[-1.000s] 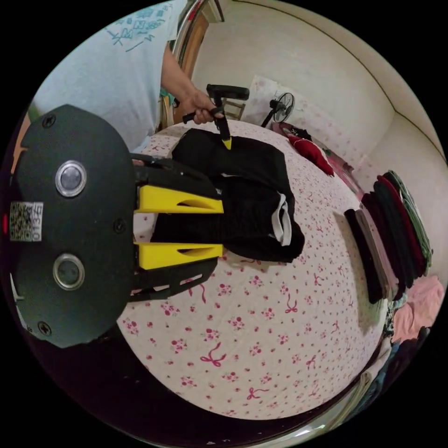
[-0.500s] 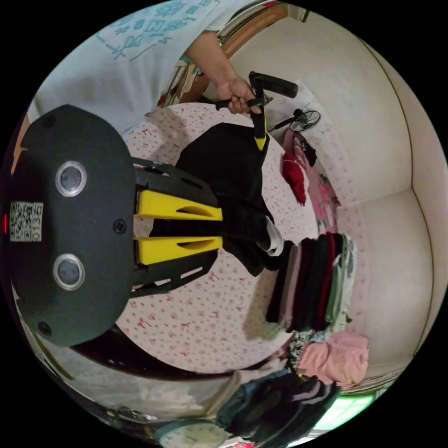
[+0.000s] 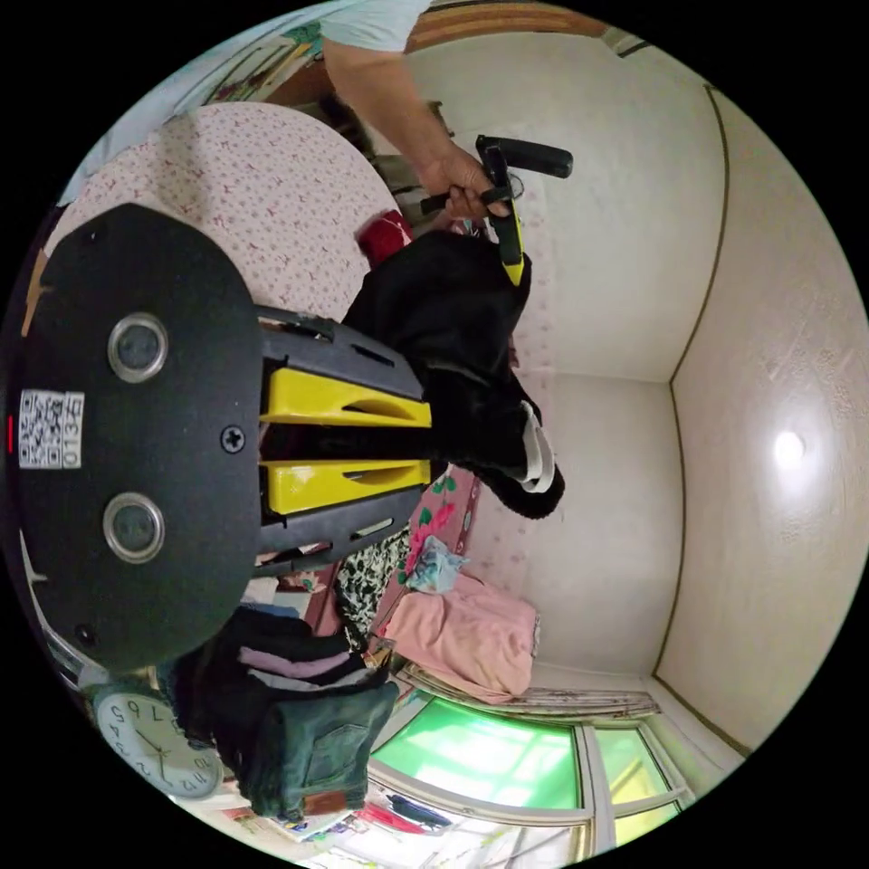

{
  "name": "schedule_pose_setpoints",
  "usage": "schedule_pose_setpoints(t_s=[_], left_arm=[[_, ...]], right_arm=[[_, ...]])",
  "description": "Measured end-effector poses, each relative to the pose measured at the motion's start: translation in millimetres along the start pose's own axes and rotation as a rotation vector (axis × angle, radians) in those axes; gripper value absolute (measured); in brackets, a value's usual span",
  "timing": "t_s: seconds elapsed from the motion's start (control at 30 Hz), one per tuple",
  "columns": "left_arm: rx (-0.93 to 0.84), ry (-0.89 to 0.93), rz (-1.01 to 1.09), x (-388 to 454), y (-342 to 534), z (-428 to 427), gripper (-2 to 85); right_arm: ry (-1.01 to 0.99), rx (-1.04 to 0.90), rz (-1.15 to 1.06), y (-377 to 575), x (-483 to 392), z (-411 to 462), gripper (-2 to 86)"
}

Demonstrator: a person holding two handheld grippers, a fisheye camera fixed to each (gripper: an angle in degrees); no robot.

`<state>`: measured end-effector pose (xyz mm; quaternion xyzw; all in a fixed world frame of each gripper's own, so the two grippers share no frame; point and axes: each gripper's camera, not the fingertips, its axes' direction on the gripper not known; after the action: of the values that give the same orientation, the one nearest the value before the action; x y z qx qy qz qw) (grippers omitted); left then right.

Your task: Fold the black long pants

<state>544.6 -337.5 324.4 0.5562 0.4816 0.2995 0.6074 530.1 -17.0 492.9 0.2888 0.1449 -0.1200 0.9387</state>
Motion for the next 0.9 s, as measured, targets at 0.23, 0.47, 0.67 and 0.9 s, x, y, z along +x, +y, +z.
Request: schedule_pose_setpoints(t_s=[0.23, 0.47, 0.67, 0.9], left_arm=[[-0.335, -0.013, -0.202, -58, 55, 122, 1.4], [-0.123, 0.038, -0.247, -79, 54, 78, 3.6], [-0.296, -0.116, -0.075, -58, 44, 109, 3.2], [-0.287, -0.082, -0.143, -84, 60, 101, 0.6]], right_arm=[[0.142, -0.414, 0.114, 8, 30, 149, 6.8], [0.100, -0.314, 0.078, -25, 18, 124, 9.1], [0.284, -0.088, -0.159, -50, -59, 106, 4.1], [0.246, -0.362, -0.226, -63, -101, 188, 0.5]])
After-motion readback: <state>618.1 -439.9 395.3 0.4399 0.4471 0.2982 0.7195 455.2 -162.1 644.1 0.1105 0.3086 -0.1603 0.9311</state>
